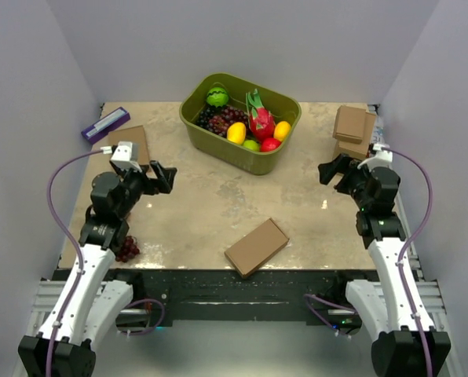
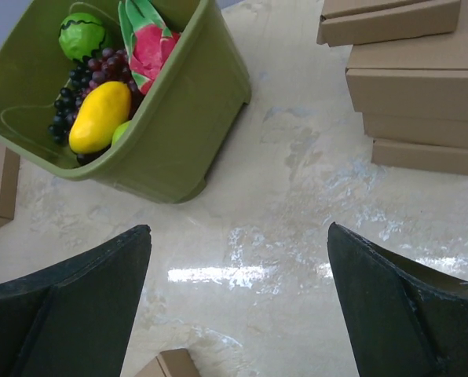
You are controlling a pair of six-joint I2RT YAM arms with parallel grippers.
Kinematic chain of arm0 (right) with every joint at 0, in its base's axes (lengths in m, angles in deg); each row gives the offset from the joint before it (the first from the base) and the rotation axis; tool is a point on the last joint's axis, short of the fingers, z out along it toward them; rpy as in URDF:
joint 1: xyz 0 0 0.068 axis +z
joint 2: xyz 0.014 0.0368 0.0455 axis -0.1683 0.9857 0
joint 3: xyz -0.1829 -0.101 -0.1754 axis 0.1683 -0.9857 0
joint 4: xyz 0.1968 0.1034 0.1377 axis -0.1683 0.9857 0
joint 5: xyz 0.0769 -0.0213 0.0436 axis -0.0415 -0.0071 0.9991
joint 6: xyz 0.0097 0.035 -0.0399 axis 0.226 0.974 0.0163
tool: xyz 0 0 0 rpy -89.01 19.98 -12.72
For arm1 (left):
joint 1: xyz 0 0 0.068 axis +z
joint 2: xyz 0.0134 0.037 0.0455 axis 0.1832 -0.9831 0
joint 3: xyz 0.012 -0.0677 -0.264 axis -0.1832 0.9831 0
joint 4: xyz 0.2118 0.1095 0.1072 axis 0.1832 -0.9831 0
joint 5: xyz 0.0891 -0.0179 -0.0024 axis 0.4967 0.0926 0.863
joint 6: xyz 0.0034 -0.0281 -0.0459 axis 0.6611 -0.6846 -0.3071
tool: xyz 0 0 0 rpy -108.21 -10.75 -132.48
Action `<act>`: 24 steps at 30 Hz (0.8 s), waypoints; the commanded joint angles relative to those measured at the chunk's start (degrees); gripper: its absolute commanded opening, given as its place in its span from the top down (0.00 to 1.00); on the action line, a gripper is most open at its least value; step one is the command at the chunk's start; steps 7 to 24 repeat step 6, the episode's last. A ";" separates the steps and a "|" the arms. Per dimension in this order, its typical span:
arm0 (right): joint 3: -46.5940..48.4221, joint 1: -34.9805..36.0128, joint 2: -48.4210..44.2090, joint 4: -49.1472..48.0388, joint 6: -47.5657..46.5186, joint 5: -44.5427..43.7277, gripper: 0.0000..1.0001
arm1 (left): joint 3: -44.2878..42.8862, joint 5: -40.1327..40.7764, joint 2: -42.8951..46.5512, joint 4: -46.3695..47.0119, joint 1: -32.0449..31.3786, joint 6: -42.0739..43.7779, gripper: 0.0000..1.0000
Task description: Fold the paper box
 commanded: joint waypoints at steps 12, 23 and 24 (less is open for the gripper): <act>-0.95 -0.15 -1.64 -2.87 -3.12 0.52 0.02 | -0.25 1.63 0.39 -1.48 0.30 2.49 0.00; -0.95 -0.15 -1.64 -2.87 -3.12 0.52 0.02 | -0.25 1.63 0.39 -1.48 0.30 2.49 0.00; -0.95 -0.15 -1.64 -2.87 -3.12 0.52 0.02 | -0.25 1.63 0.39 -1.48 0.30 2.49 0.00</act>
